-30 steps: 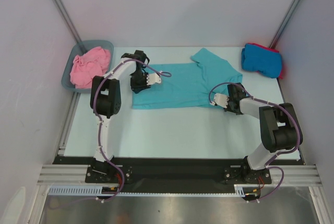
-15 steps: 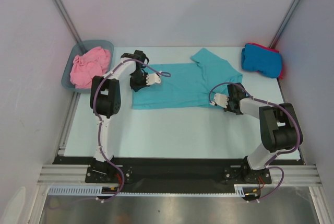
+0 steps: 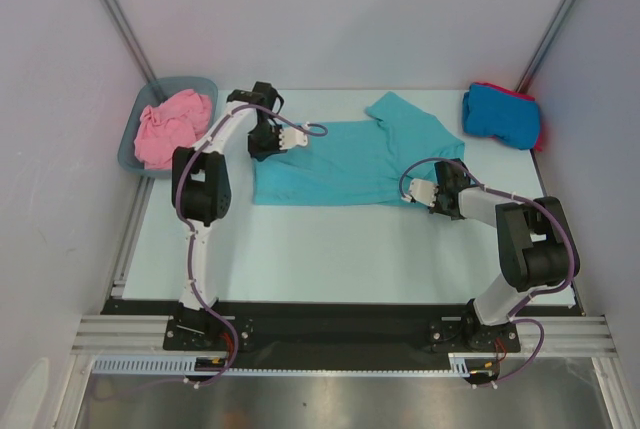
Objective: Fold and stack the t-shirts
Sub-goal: Fold the tshirt
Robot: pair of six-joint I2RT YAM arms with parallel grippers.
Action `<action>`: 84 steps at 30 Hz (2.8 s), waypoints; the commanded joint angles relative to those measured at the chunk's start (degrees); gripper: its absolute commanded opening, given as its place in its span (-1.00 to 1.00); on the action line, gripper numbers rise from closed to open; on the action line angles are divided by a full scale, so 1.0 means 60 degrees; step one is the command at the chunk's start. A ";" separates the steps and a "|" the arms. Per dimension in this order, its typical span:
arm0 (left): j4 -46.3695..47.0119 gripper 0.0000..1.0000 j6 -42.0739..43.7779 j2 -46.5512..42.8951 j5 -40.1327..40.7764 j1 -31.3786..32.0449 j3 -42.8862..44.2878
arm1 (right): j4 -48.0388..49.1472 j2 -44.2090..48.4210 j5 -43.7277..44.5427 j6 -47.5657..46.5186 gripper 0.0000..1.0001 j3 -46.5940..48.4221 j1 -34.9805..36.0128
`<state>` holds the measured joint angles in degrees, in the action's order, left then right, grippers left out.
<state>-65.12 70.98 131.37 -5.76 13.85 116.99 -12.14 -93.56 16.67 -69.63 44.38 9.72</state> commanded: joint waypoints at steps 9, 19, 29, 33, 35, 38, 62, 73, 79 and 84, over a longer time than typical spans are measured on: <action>-0.0089 -0.99 0.0080 -0.0025 0.0418 -0.0228 0.0453 | -0.0100 -0.0169 -0.0463 0.0222 -0.49 -0.0087 0.0183; 0.1184 -0.99 -0.0492 -0.0083 0.0769 -0.0169 0.0278 | -0.0086 -0.0183 -0.0478 0.0222 -0.48 -0.0131 0.0212; 0.2358 -0.99 -0.0610 -0.0333 0.0931 -0.0037 -0.0250 | -0.0042 -0.0213 -0.0522 0.0252 -0.49 -0.0116 0.0256; 0.2358 -0.99 -0.0478 -0.0318 0.0931 0.0065 -0.0338 | -0.0057 -0.0198 -0.0493 0.0266 -0.48 -0.0146 0.0270; 0.2372 -0.99 -0.0434 -0.0289 0.0931 0.0065 -0.0367 | -0.0086 -0.0183 -0.0522 0.0281 -0.48 -0.0131 0.0270; 0.2401 -0.99 -0.0361 -0.0143 0.1339 0.0080 -0.0411 | -0.0071 -0.0183 -0.0492 0.0281 -0.48 -0.0146 0.0271; 0.3617 0.86 -0.0010 -0.2656 0.1064 -0.0008 -0.3555 | -0.0130 -0.0198 -0.0463 0.0354 -0.49 -0.0102 0.0329; 0.3018 0.49 0.0431 -0.4053 0.0287 -0.0008 -0.4880 | 0.0017 -0.0330 -0.0463 0.0266 -0.48 -0.0073 0.0329; 0.1802 0.55 0.0416 -0.3848 -0.0417 0.0138 -0.4527 | 0.0002 -0.0388 -0.0449 0.0266 -0.47 0.0045 0.0344; 0.1260 0.53 0.0635 -0.3834 -0.0636 0.0241 -0.4747 | -0.0027 -0.0359 -0.0404 0.0266 -0.47 0.0030 0.0329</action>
<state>-53.45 72.75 109.10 -5.76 14.52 87.85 -11.09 -94.08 17.30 -68.99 44.38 11.42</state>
